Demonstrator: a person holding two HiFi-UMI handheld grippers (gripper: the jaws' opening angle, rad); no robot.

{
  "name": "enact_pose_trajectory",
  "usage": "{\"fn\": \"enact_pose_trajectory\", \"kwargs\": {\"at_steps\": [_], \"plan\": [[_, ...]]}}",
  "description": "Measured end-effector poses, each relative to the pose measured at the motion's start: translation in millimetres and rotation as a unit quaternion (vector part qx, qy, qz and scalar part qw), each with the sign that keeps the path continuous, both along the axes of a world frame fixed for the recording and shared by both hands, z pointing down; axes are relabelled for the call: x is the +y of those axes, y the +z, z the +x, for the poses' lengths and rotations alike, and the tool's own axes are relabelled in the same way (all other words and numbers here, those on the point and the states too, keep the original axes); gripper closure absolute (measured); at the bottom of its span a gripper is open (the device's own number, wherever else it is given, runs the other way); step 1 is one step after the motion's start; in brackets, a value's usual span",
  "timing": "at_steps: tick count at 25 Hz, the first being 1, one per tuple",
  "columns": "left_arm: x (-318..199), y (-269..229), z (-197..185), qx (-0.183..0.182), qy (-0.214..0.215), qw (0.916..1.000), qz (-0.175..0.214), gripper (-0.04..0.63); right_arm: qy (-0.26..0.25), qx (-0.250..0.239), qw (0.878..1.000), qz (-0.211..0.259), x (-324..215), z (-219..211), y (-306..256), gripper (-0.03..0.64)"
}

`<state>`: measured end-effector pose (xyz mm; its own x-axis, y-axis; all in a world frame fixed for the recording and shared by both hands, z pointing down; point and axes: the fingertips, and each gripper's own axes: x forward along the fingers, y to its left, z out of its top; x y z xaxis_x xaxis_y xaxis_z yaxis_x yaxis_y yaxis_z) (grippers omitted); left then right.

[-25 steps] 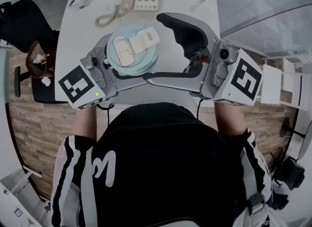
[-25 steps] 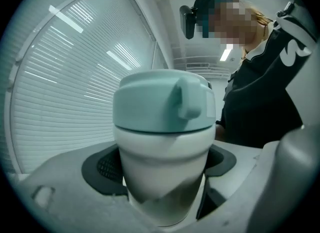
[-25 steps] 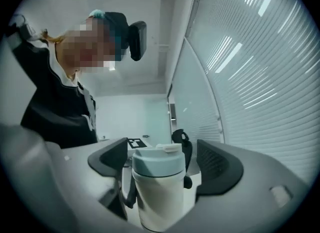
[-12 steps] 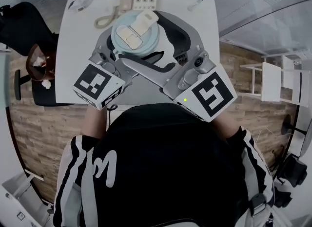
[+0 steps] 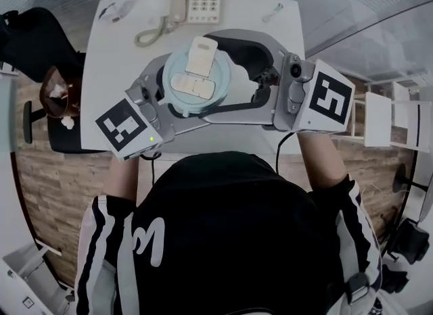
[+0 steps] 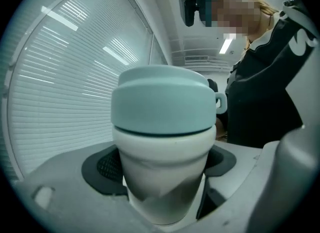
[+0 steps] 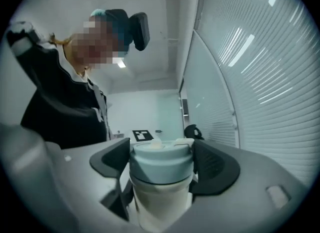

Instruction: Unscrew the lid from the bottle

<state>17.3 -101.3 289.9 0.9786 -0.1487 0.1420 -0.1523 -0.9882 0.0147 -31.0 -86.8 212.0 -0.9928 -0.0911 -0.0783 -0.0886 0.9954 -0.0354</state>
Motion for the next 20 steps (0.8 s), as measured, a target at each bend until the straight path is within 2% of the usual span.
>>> {"fn": "enact_pose_trajectory", "kwargs": {"at_steps": [4,9,12,16,18,20], "plan": [[19.8,0.9,8.3,-0.002,0.057,0.9984,-0.005,0.16,-0.098,0.01,0.995,-0.003,14.4,6.8,0.0,0.224],[37.2,8.3,12.7,-0.023,0.108,0.9936,-0.025,0.16,-0.196,0.009,0.981,-0.01,27.3,14.4,4.8,0.224],[48.7,4.1,21.3,-0.016,0.13,0.9911,-0.024,0.16,-0.253,0.014,0.967,-0.016,36.8,23.3,3.2,0.224],[56.5,1.9,26.9,-0.007,0.167,0.9859,-0.012,0.16,-0.33,0.024,0.943,-0.025,41.7,26.8,2.8,0.224],[58.0,1.6,27.0,0.003,0.164,0.9862,-0.018,0.16,-0.337,0.012,0.941,-0.027,43.3,25.8,-0.8,0.222],[55.6,1.9,27.4,0.011,0.144,0.9892,-0.023,0.16,-0.299,-0.004,0.954,-0.015,40.4,27.8,-6.1,0.221]]}}
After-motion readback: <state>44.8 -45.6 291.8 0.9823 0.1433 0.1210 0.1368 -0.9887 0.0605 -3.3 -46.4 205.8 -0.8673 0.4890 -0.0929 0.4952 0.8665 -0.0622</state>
